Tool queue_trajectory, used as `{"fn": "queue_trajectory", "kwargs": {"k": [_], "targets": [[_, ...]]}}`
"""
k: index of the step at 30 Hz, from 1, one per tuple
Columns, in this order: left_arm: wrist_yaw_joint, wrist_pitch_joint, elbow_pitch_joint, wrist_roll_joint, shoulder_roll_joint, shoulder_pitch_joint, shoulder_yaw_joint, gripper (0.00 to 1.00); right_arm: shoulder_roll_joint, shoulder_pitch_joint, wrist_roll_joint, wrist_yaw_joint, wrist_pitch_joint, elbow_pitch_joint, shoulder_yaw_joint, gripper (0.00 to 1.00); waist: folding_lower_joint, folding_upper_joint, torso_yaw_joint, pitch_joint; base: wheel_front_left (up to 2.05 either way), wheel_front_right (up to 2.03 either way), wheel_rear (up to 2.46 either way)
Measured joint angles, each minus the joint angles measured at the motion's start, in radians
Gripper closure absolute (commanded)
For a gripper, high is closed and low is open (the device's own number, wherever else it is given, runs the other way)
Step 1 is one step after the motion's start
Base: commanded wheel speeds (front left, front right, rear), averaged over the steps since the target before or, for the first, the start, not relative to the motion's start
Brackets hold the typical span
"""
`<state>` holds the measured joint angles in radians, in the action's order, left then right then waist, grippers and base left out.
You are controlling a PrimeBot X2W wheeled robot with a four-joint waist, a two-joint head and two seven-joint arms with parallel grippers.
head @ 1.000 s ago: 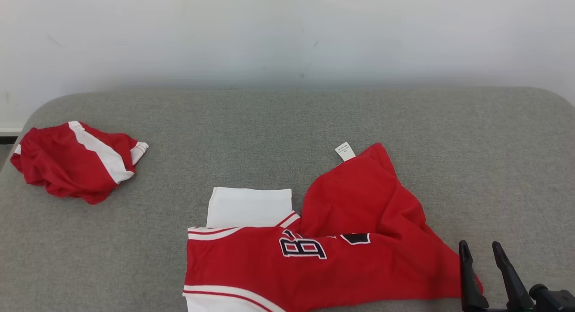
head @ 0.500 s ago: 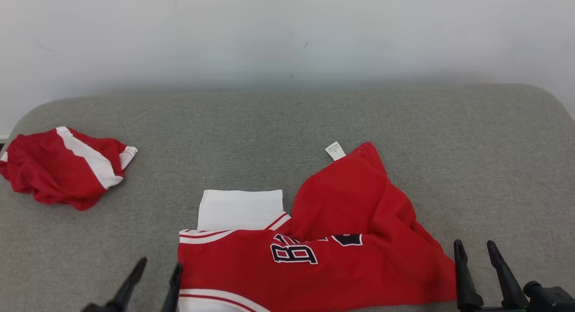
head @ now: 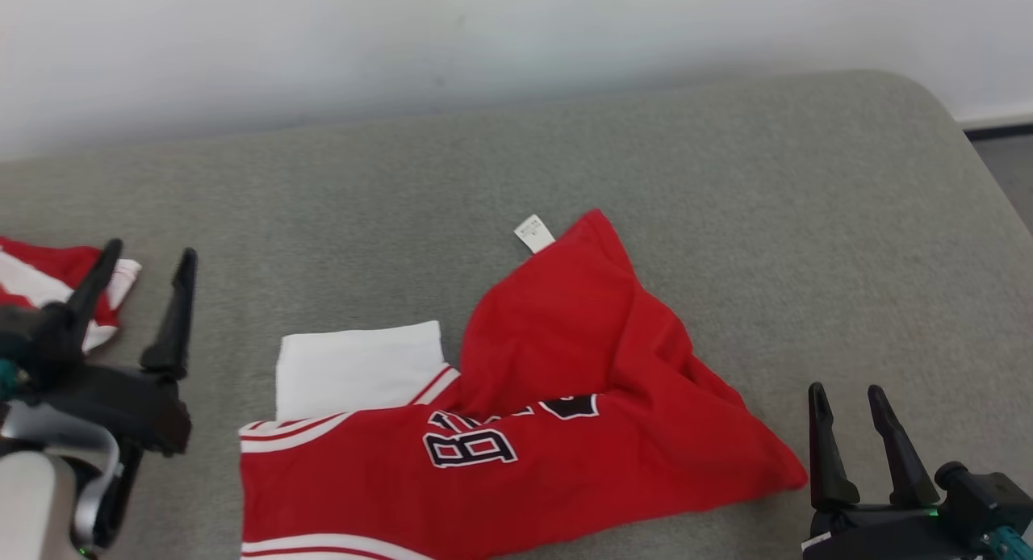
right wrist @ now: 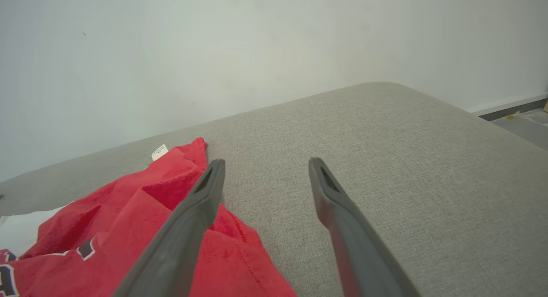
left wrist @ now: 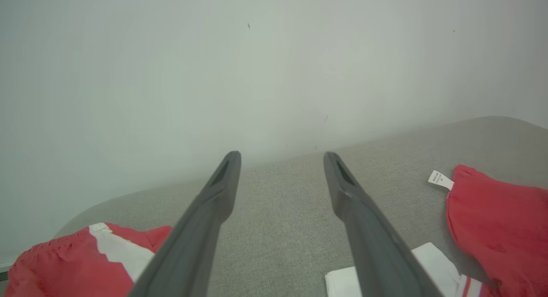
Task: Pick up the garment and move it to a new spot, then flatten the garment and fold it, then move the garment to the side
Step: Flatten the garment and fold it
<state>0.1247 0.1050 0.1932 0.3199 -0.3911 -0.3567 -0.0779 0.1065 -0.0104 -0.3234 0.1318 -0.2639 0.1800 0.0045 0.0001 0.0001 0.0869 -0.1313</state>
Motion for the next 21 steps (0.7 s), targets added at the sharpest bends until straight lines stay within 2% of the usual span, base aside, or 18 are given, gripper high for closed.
{"fn": "queue_trajectory", "kwargs": {"k": [4,8,12,21], "targets": [[0.006,-0.062,0.067,0.058,-0.047,-0.067,-0.034,0.0,-0.01,-0.017,0.001,0.0,0.0,-0.001,-0.013,0.0,0.0,0.0,0.038,-0.036,0.0,0.0,0.0],[0.006,-0.165,0.111,0.182,-0.094,-0.101,-0.146,0.0,-0.015,-0.03,0.001,0.0,0.0,0.002,-0.015,0.0,0.0001,0.0,0.068,-0.069,0.0,0.0,0.0],[0.006,-0.246,0.137,0.255,-0.16,-0.111,-0.234,0.0,-0.02,-0.044,0.008,0.0,0.0,0.004,-0.011,0.0,0.0001,0.0,0.09,-0.093,0.0,0.0,0.0],[0.006,-0.29,0.226,0.36,-0.199,-0.126,-0.355,0.0,-0.022,-0.069,0.011,0.0,0.0,0.008,-0.009,0.0,0.0001,0.0,0.102,-0.112,0.0,0.0,0.0]]}}
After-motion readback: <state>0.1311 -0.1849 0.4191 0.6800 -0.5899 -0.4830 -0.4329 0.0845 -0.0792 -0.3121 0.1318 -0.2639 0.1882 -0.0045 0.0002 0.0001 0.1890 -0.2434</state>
